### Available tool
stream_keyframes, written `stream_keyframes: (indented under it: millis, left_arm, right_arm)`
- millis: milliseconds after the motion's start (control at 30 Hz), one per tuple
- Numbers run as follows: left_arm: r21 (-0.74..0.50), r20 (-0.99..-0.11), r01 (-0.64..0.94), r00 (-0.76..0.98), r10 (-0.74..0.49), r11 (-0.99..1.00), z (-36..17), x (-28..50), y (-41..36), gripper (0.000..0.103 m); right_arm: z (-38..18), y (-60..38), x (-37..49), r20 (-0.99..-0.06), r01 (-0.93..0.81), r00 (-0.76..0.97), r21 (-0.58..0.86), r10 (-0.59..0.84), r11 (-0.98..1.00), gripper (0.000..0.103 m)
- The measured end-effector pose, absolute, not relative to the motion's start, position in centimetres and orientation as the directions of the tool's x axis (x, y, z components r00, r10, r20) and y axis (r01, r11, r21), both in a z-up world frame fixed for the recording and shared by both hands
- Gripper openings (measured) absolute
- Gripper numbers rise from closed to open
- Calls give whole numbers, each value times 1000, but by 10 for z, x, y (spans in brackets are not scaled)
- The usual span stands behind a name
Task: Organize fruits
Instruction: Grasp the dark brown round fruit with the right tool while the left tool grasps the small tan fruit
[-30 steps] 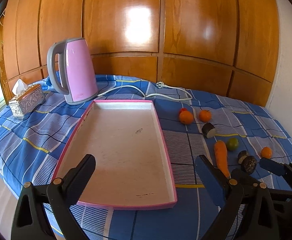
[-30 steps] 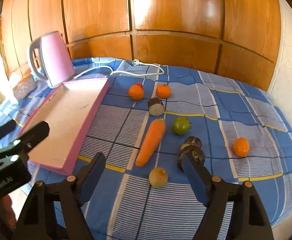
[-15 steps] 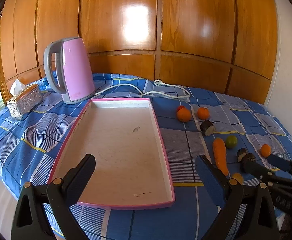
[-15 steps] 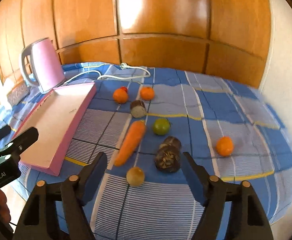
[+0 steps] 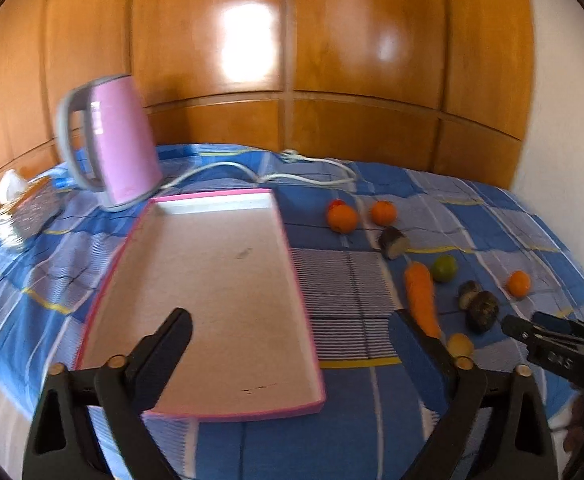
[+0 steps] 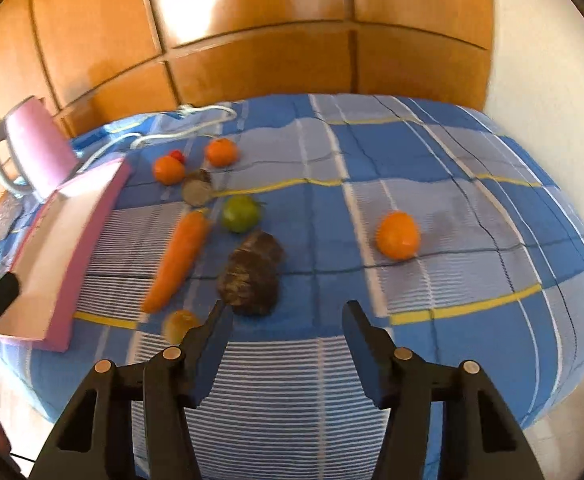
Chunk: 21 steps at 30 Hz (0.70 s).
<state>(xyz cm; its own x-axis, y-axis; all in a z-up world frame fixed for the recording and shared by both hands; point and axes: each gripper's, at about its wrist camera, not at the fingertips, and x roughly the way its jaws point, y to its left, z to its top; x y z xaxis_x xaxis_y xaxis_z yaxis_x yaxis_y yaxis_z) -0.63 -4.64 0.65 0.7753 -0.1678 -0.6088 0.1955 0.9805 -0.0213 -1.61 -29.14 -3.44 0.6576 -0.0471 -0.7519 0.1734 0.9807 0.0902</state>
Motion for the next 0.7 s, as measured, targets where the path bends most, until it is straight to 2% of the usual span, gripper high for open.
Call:
stream_keyframes:
  millis: [67, 167, 200, 333, 433, 700]
  left_arm:
    - [-30, -627, 284, 742, -239, 958, 5, -3, -58, 78]
    - [-65, -656, 420, 666, -356, 905, 0, 1, -76, 55]
    - [-72, -665, 451, 643, -379, 890, -2, 2, -82, 52]
    - [-86, -694, 577, 550, -464, 812, -10, -1, -109, 49]
    - [-79, -718, 649, 489, -495, 756, -17, -4, -131, 49]
    - [-93, -762, 705, 404, -506, 703, -40, 8, -164, 49]
  right_arm:
    - [-38, -301, -16, -760, 208, 646, 78, -77, 975, 58]
    - [-39, -312, -16, -765, 236, 638, 83, -90, 968, 58]
    - [-39, -314, -16, -765, 238, 637, 85, -90, 967, 56]
    - [-42, -320, -15, -771, 227, 634, 110, -61, 968, 49]
    - [-42, -318, -13, -766, 198, 642, 144, -17, 970, 49]
    - [-30, -310, -4, -745, 106, 653, 270, 138, 957, 49]
